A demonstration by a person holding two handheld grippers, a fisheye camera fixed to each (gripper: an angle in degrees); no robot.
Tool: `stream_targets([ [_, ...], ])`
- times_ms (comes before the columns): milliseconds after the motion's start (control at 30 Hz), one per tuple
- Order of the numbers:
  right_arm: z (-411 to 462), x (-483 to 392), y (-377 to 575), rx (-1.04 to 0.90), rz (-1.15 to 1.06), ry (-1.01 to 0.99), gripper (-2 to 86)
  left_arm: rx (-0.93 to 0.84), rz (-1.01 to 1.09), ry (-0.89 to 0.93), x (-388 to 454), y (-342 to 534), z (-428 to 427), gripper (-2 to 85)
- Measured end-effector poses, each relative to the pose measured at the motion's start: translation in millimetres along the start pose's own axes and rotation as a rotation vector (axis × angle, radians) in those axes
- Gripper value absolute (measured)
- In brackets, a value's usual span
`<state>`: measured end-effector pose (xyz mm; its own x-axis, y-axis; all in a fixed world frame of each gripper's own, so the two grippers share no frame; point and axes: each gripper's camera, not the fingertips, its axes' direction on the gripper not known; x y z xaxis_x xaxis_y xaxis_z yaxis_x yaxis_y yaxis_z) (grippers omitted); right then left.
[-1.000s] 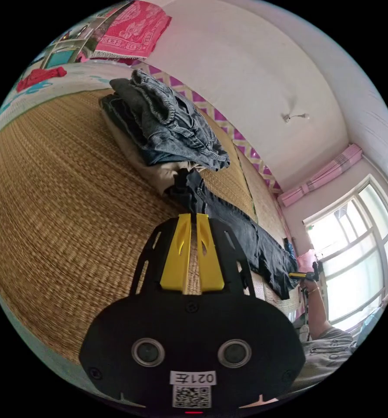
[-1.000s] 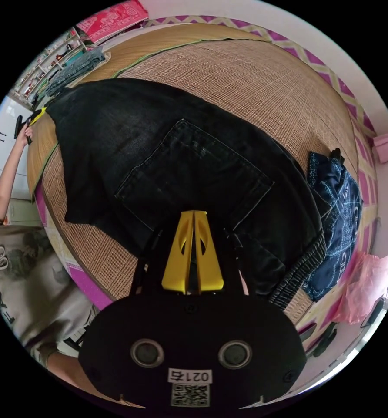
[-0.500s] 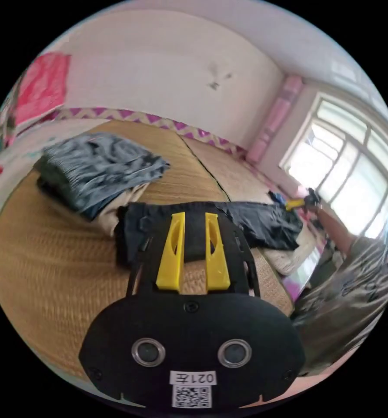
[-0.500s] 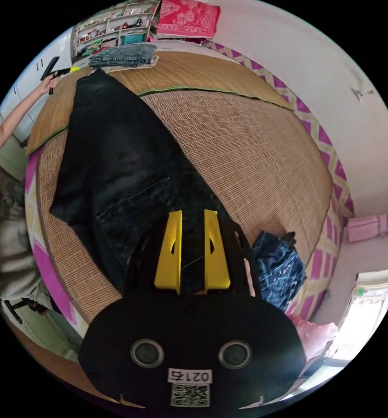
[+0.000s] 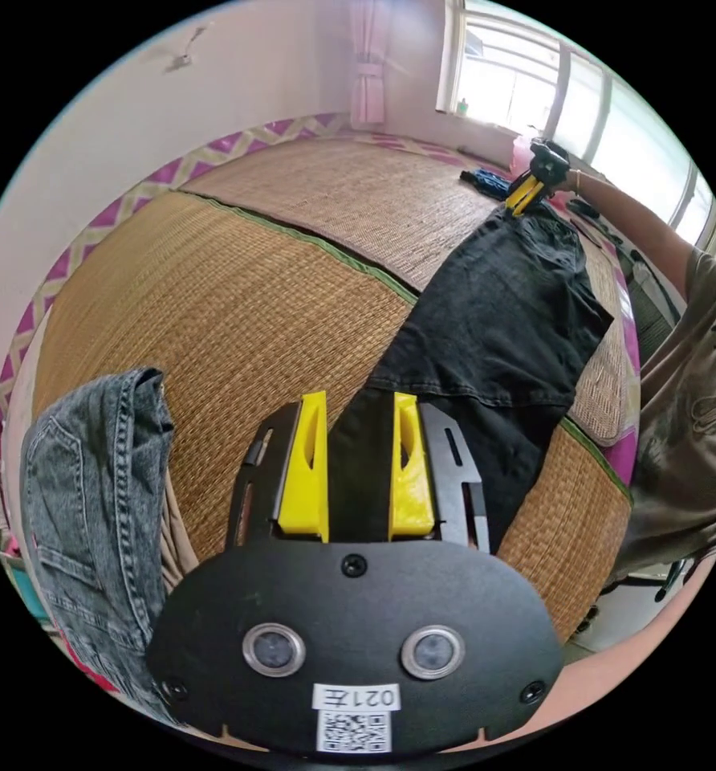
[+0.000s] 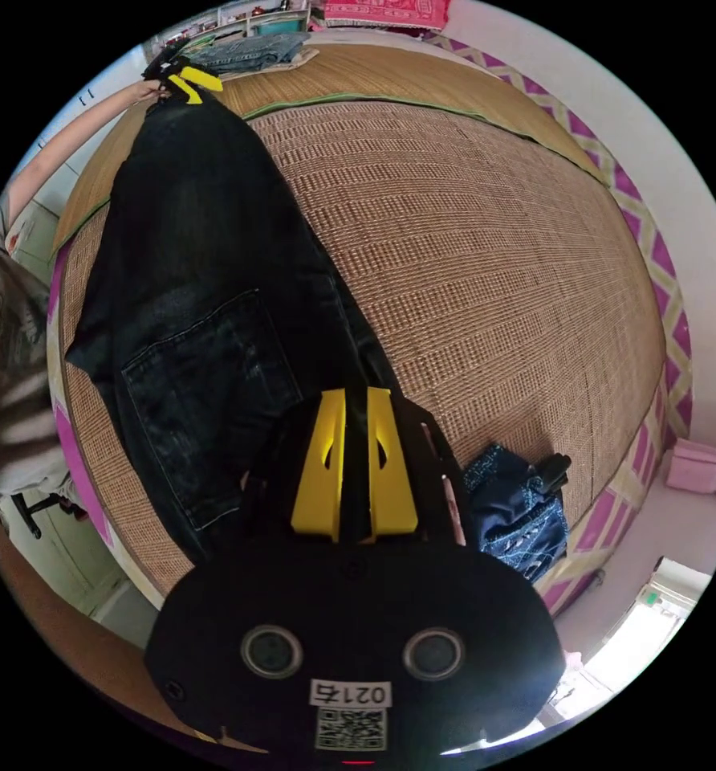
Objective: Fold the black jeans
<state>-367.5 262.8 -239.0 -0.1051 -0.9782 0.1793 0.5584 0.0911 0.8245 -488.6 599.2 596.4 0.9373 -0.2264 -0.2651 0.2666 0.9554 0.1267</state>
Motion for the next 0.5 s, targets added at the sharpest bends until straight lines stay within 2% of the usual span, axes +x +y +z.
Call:
stream_targets([
  [100,-21,9,26,0.052,0.02,-0.028,0.9,-0.022,0.038,0.019,15,-10,6,3.6],
  [267,-77,-7,83,0.152,-0.005,0.036,-0.5,0.113,0.051,-0.042,52,5,-38,-0.2],
  [367,-129,-43,131,0.226,-0.047,0.118,-0.6,0.25,0.063,-0.08,94,31,-99,-0.6],
  [500,-201,-114,227,0.367,-0.066,0.188,-0.8,0.423,0.156,-0.137,202,108,-206,-0.8],
])
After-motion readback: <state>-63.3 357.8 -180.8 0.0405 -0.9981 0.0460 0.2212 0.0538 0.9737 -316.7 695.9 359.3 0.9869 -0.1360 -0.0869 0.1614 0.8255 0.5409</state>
